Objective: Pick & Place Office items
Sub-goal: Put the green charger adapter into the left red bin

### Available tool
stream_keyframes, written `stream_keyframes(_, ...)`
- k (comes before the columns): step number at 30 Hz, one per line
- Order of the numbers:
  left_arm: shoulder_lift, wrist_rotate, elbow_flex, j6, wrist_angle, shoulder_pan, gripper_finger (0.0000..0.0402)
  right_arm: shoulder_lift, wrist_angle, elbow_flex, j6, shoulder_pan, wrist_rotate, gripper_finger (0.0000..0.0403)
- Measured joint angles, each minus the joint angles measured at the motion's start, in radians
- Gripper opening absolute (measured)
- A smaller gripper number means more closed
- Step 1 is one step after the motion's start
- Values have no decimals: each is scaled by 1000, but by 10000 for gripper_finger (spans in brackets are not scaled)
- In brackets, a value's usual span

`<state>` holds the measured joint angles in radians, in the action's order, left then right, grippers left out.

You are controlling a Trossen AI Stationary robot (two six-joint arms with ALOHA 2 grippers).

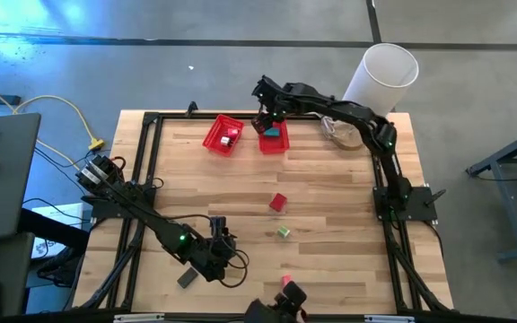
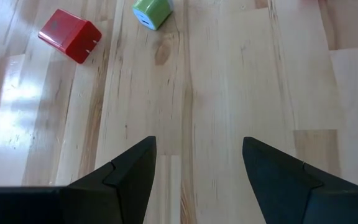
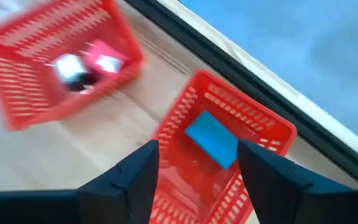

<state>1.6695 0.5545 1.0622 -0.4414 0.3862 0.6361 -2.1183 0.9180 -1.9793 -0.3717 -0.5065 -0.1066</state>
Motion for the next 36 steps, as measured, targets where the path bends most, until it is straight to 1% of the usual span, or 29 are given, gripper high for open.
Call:
stream_keyframes(4, 0, 0, 0, -2, 0, 0, 229, 70, 1, 0, 11, 36, -10, 189)
stream_keyframes(11, 0, 0, 0, -29, 0, 2, 229, 165, 23, 0, 37, 144, -87, 166)
stream_keyframes(13, 0, 0, 0, -34, -1, 3, 229, 185, 37, 0, 37, 181, -106, 161)
stream_keyframes(19, 0, 0, 0, -49, -4, 17, 229, 224, 109, 0, 28, 314, -113, 150)
stream_keyframes(24, 0, -1, 0, -49, -11, 28, 229, 226, 176, 0, 21, 439, -177, 140)
stream_keyframes(31, 0, -1, 0, -49, -20, 28, 229, 226, 308, 0, -95, 591, -261, 134)
stream_keyframes(36, 0, -1, 0, -49, -32, 18, 229, 226, 424, 0, -177, 699, -375, 134)
